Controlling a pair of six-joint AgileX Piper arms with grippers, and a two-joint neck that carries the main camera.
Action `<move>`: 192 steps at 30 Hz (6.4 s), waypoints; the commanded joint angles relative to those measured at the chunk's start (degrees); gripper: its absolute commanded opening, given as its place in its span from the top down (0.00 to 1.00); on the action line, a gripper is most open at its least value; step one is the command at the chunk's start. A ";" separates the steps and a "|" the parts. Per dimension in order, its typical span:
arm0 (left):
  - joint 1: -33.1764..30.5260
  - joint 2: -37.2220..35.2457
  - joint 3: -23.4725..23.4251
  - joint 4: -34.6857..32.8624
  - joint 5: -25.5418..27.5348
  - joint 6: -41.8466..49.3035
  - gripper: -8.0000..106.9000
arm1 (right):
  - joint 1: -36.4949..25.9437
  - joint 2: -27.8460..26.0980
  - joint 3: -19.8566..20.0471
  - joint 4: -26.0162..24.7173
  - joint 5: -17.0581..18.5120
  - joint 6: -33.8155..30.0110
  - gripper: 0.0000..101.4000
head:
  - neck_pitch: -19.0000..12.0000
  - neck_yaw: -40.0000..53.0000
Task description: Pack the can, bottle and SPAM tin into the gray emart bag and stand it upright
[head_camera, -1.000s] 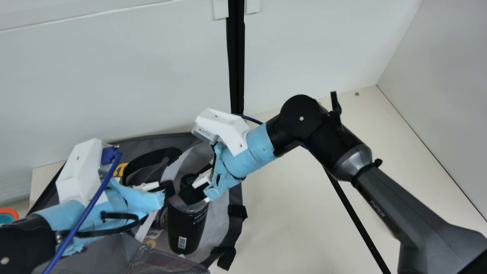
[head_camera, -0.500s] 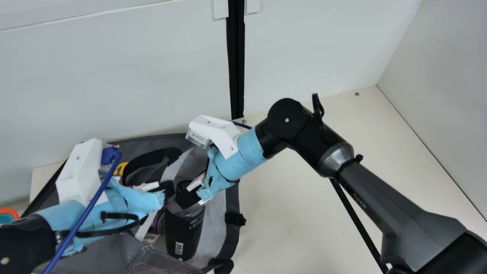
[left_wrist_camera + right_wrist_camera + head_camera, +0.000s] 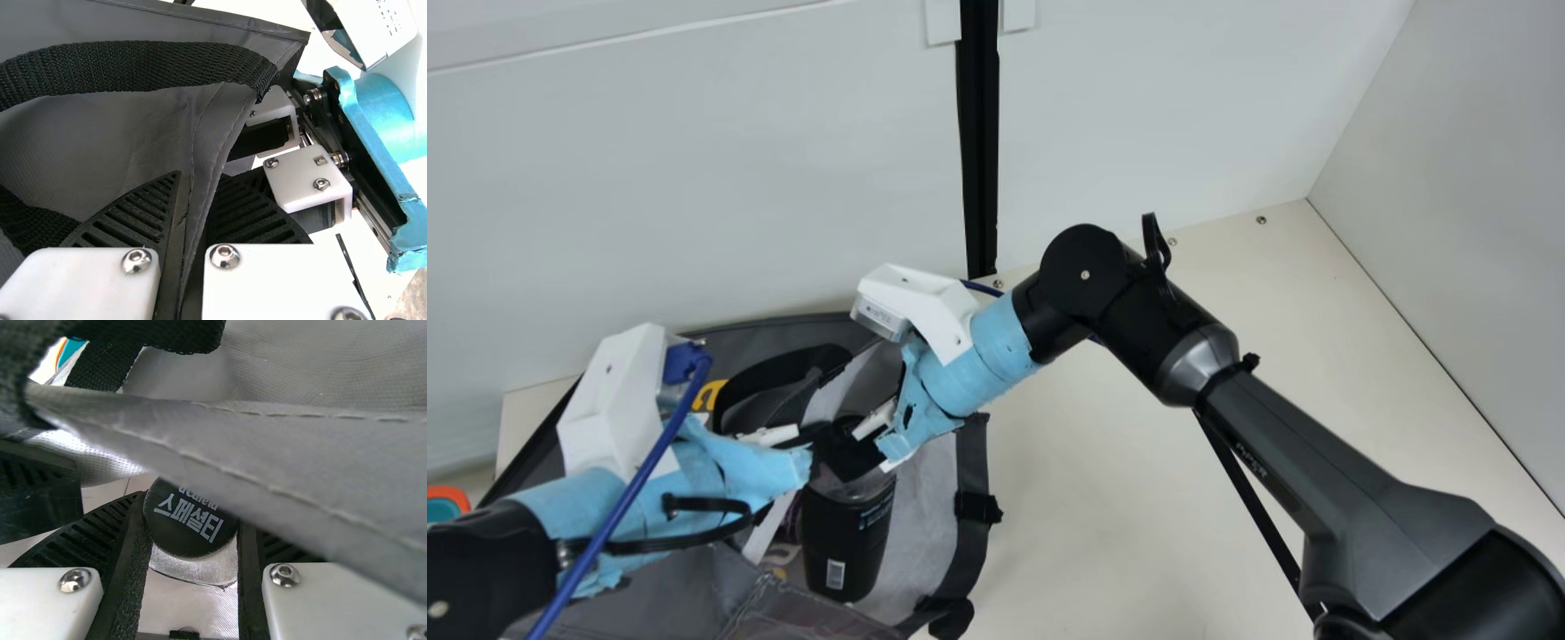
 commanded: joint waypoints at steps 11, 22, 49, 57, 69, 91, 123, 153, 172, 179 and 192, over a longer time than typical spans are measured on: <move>0.00 0.00 0.00 0.00 0.00 0.00 1.00 | -0.29 -1.56 0.66 -0.02 0.06 -0.42 0.31 | -1.30 -0.05; 0.00 0.00 0.00 0.00 0.00 0.00 1.00 | -1.33 -4.06 2.95 0.14 0.06 -1.79 0.06 | -1.30 -0.05; 0.00 0.00 0.00 0.00 0.00 0.00 1.00 | -4.99 -15.32 11.79 1.45 0.06 -8.40 0.06 | -1.30 -0.05; 0.00 0.00 0.00 0.00 0.00 0.00 1.00 | -6.95 -18.85 13.25 1.36 0.06 -9.79 0.06 | -1.30 -0.05; 0.00 0.00 0.00 0.00 0.00 0.00 1.00 | -11.73 -24.45 13.68 -0.76 0.06 -8.69 0.06 | -1.30 -0.05; 0.00 0.00 0.00 0.00 0.00 0.00 1.00 | -23.37 -32.71 13.42 -11.63 0.06 -1.66 0.06 | -1.30 -0.05; 0.00 0.00 0.00 0.00 0.00 0.00 1.00 | -36.35 -40.25 12.30 -29.36 0.06 4.53 0.06 | -1.30 -0.05; 0.00 0.00 0.00 0.00 0.00 0.00 1.00 | -32.86 -53.03 16.57 -51.14 0.06 28.16 0.06 | -1.30 -0.05; 0.00 0.00 0.00 0.00 0.00 0.00 1.00 | -38.44 -58.34 18.90 -52.01 0.06 29.29 0.06 | -1.30 -0.05; 0.00 0.00 0.00 0.00 0.00 0.00 1.00 | -39.70 -59.58 19.89 -51.88 0.06 30.29 0.06 | -1.30 -0.05; 0.00 0.00 0.00 0.00 0.00 0.00 1.00 | -41.57 -61.14 21.44 -51.75 0.06 31.69 0.06 | -1.30 -0.05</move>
